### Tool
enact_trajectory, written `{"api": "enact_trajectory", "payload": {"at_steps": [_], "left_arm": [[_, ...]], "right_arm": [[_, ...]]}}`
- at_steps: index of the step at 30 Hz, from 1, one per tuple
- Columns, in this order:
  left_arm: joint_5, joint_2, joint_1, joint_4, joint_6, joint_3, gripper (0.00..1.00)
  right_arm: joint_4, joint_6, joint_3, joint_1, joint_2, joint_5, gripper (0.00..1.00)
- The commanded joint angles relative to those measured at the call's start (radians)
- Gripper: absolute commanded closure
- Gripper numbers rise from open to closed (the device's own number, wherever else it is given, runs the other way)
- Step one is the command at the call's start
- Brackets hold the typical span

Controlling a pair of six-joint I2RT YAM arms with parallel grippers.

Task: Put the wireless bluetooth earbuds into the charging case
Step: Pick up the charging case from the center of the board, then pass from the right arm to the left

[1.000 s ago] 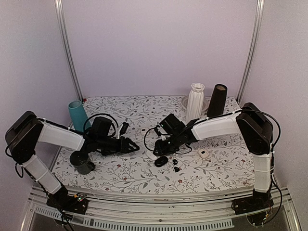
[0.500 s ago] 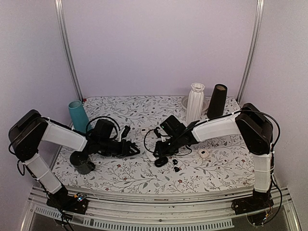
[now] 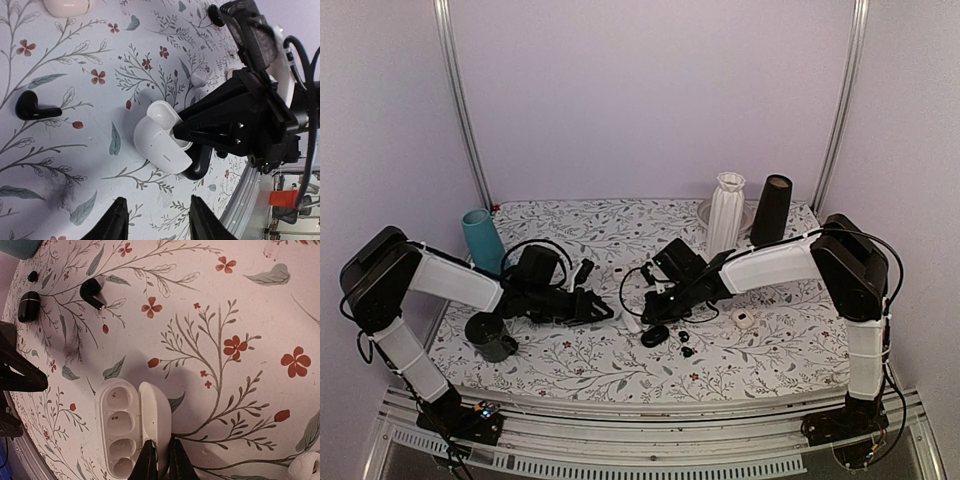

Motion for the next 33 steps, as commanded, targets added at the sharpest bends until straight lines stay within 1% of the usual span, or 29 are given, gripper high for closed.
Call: {"api": "enact_trajectory", "payload": {"at_steps": [1,4,10,18,21,25,27,29,33], "left_arm": [[0.033,0.007,-0.012,0.023,0.042,0.034,0.57],[0.054,-0.007,-0.009,0.031,0.072,0.041,0.53],[0.125,-0.082,-0.004,0.098,0.132,0.047,0.39],[0.154,-0.201,0.003,0.156,0.235,0.047,0.30],[0.170,-0.232,0.004,0.188,0.266,0.036,0.30],[0.240,-0.242,0.005,0.220,0.266,0.046,0.29],[0.252,-0.229,0.006,0.185,0.263,0.082,0.30],[0.297,-0.198,0.007,0.149,0.261,0.122,0.31],[0.359,-0.149,0.008,0.100,0.256,0.179,0.34]], "right_arm": [[0.007,-0.038,0.004,0.005,-0.080,0.038,0.94],[0.007,-0.077,0.004,0.006,-0.119,0.054,0.95],[0.003,-0.204,-0.004,0.007,-0.213,0.074,0.95],[-0.024,-0.319,-0.005,0.005,-0.326,0.091,0.95],[-0.046,-0.340,0.007,0.005,-0.344,0.101,0.95],[-0.074,-0.373,0.018,0.007,-0.373,0.146,0.95],[-0.082,-0.392,0.019,0.011,-0.392,0.184,0.95],[-0.089,-0.412,0.020,0.020,-0.408,0.209,0.95],[-0.089,-0.461,0.016,0.044,-0.437,0.219,0.95]]}}
